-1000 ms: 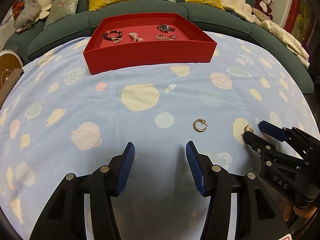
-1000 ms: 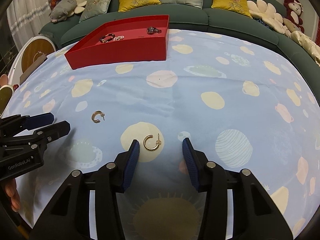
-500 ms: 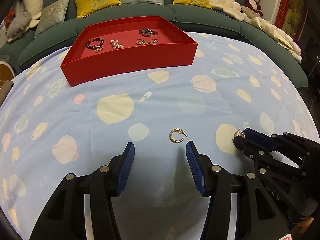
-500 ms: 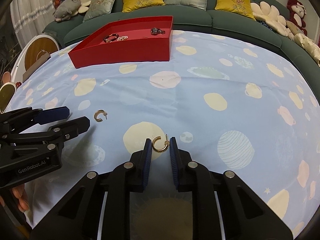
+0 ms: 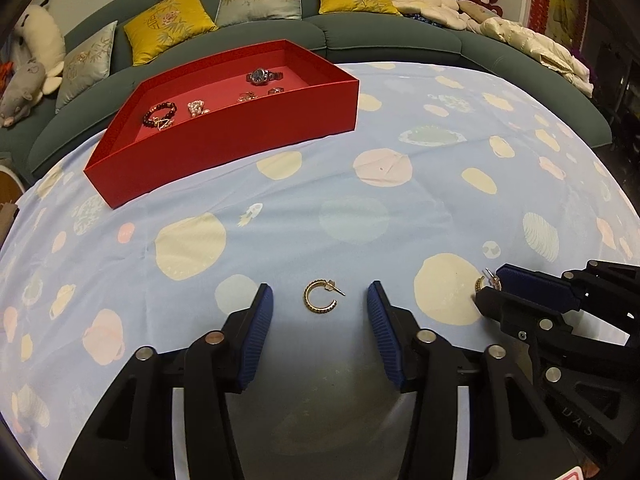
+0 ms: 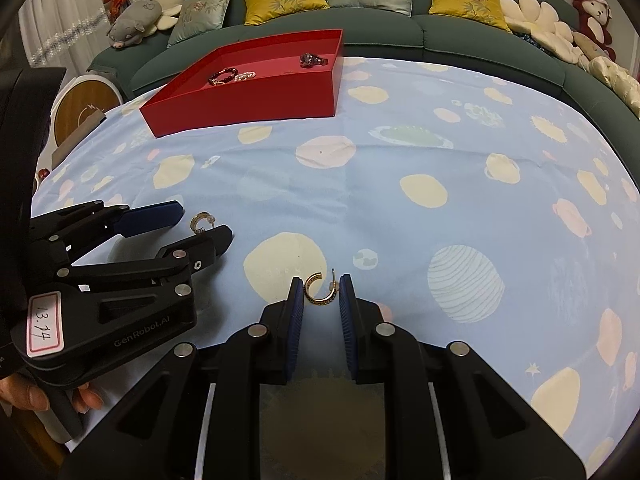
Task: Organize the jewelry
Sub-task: 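Grasp a gold hoop earring with the right tool while the left tool grasps the other hoop, then carry both gold hoops over the red box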
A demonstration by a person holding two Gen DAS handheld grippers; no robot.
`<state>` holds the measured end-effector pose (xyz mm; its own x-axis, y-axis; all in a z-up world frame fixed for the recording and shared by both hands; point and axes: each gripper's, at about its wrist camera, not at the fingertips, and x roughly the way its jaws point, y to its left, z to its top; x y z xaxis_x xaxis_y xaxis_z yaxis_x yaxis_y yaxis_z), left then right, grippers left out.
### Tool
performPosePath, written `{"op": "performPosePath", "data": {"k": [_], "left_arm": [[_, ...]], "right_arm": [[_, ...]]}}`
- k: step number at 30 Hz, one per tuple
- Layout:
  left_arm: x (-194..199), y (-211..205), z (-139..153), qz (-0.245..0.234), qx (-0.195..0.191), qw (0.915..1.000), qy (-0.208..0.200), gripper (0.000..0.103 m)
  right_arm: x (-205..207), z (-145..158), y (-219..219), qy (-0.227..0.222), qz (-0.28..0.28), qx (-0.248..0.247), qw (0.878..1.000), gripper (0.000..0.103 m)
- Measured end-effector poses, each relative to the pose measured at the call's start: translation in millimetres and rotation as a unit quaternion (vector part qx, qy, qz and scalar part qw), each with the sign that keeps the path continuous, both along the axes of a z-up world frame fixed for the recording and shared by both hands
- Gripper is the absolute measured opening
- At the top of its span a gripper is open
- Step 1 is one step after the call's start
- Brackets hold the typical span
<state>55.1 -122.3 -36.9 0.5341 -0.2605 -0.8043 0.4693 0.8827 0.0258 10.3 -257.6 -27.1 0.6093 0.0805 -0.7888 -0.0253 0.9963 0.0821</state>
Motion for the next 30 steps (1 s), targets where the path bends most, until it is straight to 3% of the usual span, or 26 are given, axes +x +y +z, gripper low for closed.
{"op": "performPosePath", "data": {"k": [3,14,20,25,30], "left_arm": [[-0.3,0.1,0.9,-0.002,-0.002,1.0000,-0.003,0.017],[-11.7,12.0,4.8,-0.015,-0.014,0.9994,0.028,0.017],[-26.1,24.0,4.1,-0.020,-0.002,0.9995,0.025,0.017],[-29.1,40.8,4.6,-0.009,-0.001,0.9997,0.025,0.017],[-14.4,58.9,10.5,0.033,-0.004,0.9983,0.049,0.017]], "right_arm": [[-0.2,0.0,-0.3,0.000,0.001,0.001,1.000,0.018],[-0.8,3.0,1.4,0.011,-0.004,0.013,1.000,0.018],[-4.8,2.3,15.5,0.021,0.017,0.018,0.999,0.018],[-4.3,1.8,34.0,0.027,0.038,0.014,0.999,0.018],[4.1,9.6,58.5,0.026,0.057,0.026,0.998,0.018]]}}
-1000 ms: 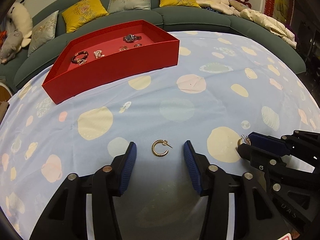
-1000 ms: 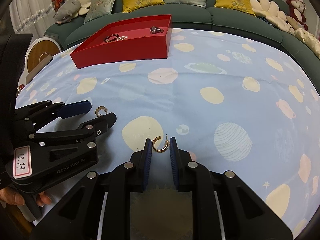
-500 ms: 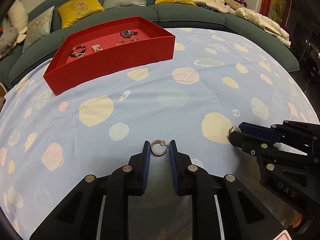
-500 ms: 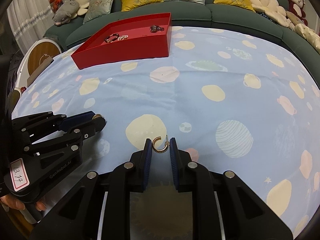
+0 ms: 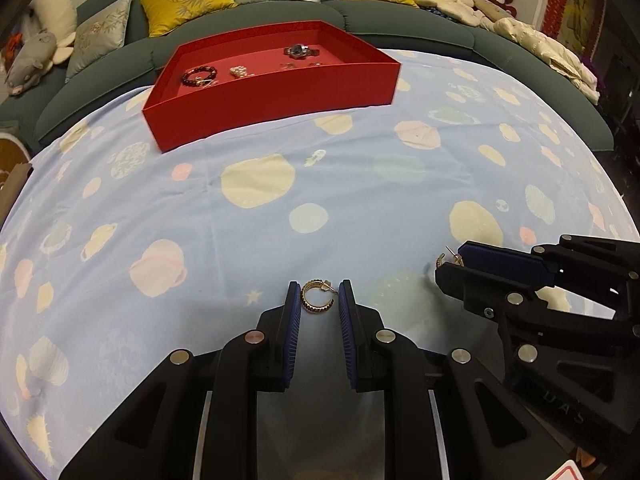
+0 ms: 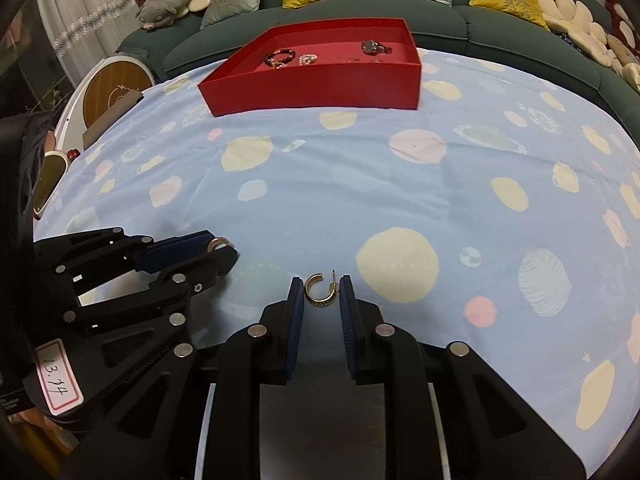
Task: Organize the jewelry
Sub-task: 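Carry both gold hoops over the red box, then open the left tool to drop its hoop in the box while the right tool drops its hoop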
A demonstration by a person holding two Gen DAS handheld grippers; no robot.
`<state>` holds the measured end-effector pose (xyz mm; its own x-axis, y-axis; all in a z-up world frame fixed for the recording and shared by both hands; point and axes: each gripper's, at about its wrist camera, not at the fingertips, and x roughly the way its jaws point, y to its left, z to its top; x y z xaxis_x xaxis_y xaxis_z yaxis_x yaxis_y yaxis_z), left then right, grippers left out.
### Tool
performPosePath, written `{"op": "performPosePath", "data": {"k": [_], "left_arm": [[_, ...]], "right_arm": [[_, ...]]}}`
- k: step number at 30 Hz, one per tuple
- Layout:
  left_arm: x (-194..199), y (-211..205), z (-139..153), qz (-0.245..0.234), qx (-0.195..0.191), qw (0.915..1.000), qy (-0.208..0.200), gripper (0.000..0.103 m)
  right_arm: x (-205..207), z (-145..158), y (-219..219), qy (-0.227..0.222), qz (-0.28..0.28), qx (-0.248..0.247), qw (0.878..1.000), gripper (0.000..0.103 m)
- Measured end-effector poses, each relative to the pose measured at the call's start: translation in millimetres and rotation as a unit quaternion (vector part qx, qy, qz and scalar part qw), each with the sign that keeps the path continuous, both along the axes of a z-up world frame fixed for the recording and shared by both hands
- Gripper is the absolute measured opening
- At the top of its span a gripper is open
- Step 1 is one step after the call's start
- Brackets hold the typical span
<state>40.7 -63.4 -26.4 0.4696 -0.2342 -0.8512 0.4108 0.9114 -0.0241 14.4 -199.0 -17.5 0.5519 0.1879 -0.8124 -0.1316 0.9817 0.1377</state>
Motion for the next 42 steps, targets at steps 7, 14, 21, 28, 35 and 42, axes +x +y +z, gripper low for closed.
{"op": "performPosePath", "data": {"k": [7,14,21,28,35,42], "left_arm": [[19.2,30.2,10.1,0.060,-0.002,0.9982,-0.003,0.017],[31.4,58.4,1.4,0.094,0.010,0.9955,0.001,0.017],[41.5,74.6,0.5,0.117,0.002,0.9931,0.008,0.017],[73.5,68.4,57.1,0.116,-0.024,0.9927,-0.022,0.017],[138.5,54.9,114.8,0.127,-0.042,0.9876,-0.082,0.017],[197.4,38.7,123.4,0.135,-0.008,0.9841,-0.115,0.017]], "right_arm": [[19.7,21.4,32.9,-0.025,0.011,0.003,1.000,0.017],[41.3,12.9,57.4,-0.019,0.013,-0.003,1.000,0.017],[56.9,-2.8,68.5,0.002,0.006,-0.011,1.000,0.017],[74.8,43.3,60.3,-0.034,-0.014,0.009,0.999,0.017],[130.9,115.4,29.8,-0.113,-0.044,0.000,0.993,0.018],[181.8,127.6,-2.5,-0.137,-0.088,0.024,0.986,0.018]]}}
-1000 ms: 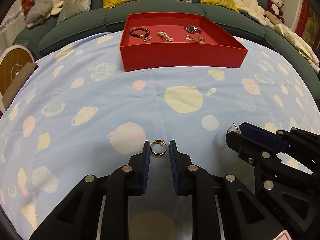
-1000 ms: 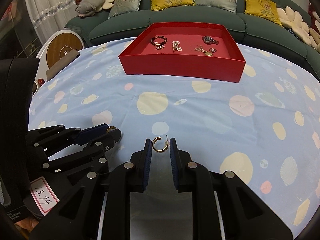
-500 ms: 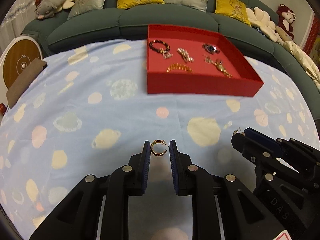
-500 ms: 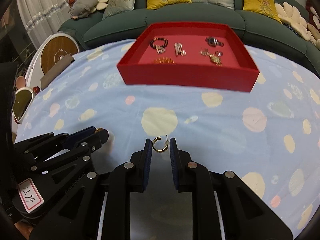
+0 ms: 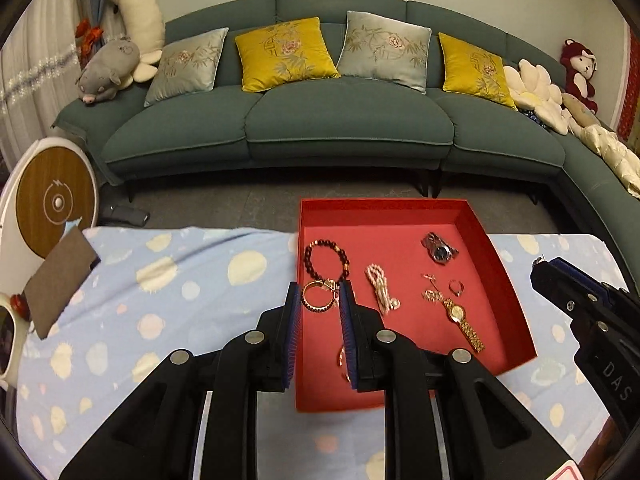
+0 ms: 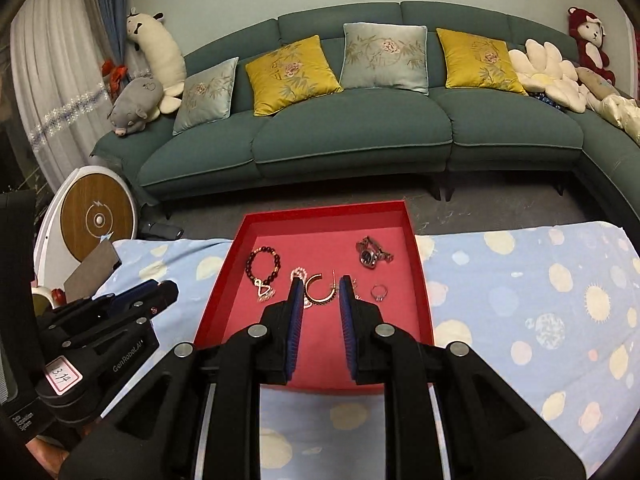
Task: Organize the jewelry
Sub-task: 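Open the left tool to drop its hoop in the box while the right tool drops its hoop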
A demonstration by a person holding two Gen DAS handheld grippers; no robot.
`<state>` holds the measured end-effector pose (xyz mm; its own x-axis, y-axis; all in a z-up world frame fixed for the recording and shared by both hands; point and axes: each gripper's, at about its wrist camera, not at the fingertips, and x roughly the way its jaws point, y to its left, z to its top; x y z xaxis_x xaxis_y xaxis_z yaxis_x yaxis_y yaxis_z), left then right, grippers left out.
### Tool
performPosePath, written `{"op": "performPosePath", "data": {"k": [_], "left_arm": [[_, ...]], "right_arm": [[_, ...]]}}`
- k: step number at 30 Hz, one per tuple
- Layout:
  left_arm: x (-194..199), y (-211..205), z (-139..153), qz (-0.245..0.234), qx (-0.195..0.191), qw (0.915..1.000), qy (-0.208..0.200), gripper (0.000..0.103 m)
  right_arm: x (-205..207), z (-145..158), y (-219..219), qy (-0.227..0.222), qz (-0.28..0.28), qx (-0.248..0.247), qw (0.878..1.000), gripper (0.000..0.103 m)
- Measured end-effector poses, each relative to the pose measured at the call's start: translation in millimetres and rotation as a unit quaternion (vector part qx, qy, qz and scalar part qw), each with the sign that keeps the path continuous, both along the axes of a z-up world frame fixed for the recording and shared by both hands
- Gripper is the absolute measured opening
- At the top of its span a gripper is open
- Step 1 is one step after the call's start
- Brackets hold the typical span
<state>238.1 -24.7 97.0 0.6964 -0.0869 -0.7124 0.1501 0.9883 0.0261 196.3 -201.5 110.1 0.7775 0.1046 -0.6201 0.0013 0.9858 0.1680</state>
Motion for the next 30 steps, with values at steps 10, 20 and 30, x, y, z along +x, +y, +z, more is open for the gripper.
{"op": "performPosePath", "data": {"k": [10,20,30], "left_arm": [[61.8,-10.3,-34.8,0.020,-0.032,0.9984,0.043,0.017],[76.5,-29.9,-72.5,0.013,0.005,0.9985,0.053,0.017],[75.5,-32.4,-78.0,0.020,0.004,0.9981,0.058,0.038]], "right_arm": [[58.0,-31.4,-8.3,0.027,0.009,0.006,1.000,0.018],[89.3,-68.2,-17.1,0.044,0.000,0.029,0.999,0.018],[97.0,-83.0,-12.8,0.053,0.002,0.022,0.998,0.020]]}}
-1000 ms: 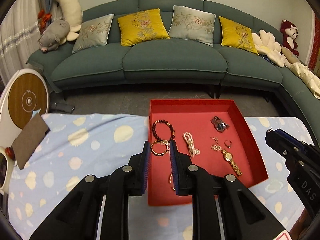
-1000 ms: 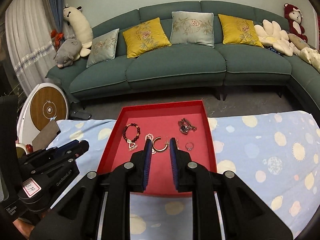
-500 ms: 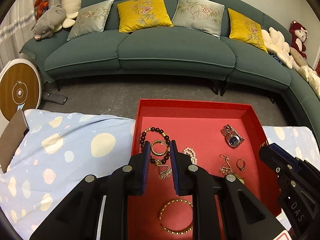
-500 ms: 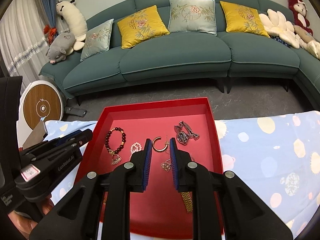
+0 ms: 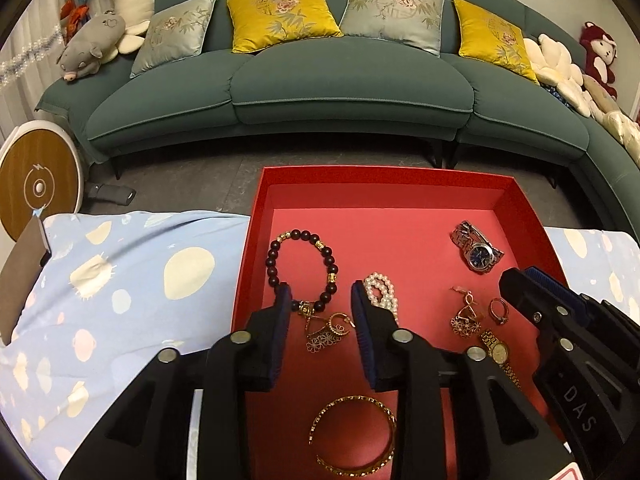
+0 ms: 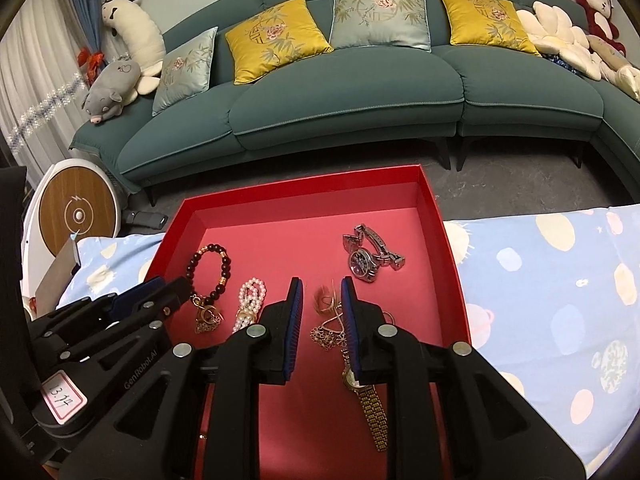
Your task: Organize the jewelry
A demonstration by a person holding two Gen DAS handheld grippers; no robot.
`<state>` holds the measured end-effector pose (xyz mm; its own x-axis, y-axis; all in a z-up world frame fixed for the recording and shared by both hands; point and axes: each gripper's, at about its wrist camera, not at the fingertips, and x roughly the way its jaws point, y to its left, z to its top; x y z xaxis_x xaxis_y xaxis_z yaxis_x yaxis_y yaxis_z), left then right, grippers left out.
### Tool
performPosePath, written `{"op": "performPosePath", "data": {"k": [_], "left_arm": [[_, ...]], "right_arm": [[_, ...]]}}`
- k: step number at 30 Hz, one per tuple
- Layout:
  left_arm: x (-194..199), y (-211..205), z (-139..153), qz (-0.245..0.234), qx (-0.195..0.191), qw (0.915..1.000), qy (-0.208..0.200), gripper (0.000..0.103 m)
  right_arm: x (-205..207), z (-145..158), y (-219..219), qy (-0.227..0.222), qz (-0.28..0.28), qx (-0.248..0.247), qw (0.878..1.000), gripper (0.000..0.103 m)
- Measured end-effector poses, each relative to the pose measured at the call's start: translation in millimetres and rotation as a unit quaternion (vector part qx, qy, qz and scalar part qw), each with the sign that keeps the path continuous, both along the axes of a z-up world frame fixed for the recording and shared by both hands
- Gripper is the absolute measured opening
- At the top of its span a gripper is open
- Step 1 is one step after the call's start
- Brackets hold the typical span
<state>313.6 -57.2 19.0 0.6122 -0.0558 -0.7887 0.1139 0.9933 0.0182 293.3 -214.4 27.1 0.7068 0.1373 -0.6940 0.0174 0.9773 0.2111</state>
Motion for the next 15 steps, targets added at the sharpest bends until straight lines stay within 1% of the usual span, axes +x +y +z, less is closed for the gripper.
{"op": "performPosePath", "data": {"k": [2,3,4,7,9,12,13,15], "left_arm": [[-1.4,1.2,2.9,0.004,0.000,1.0000,-0.005,0.042],[-2.1,1.7,4.9,0.005,0.000,1.0000,-0.007,0.043],[-2.8,3.1,7.6,0.007,0.000,0.9999,-0.008,0.043],[-6.7,10.2,20.4,0.017,-0.011,0.9997,-0.012,0.043],[-11.0,15.3,32.8,0.020,-0.018,0.9995,-0.015,0.043],[-23.8,21.7,56.7,0.024,-0.032,0.9988,-0.026,0.043],[-30.0,23.0,64.7,0.023,-0.036,0.9986,-0.030,0.043],[-44.8,23.9,79.3,0.021,-0.032,0.9985,-0.039,0.043]], "right_arm": [[-0.6,2.7,1.3,-0.004,-0.003,-0.001,1.000,0.023],[-1.8,5.1,0.9,-0.007,-0.005,0.000,1.000,0.026],[-2.8,6.4,0.3,-0.009,-0.007,0.001,1.000,0.027],[-8.1,17.8,-3.4,-0.017,-0.015,0.011,1.000,0.027],[-15.9,29.7,-5.3,-0.024,-0.021,0.016,0.999,0.027],[-30.3,51.2,-4.5,-0.035,-0.020,0.005,0.999,0.027],[-36.6,59.3,-4.4,-0.039,-0.019,-0.002,0.999,0.029],[-52.3,73.0,-5.9,-0.046,-0.018,-0.008,0.999,0.033]]}}
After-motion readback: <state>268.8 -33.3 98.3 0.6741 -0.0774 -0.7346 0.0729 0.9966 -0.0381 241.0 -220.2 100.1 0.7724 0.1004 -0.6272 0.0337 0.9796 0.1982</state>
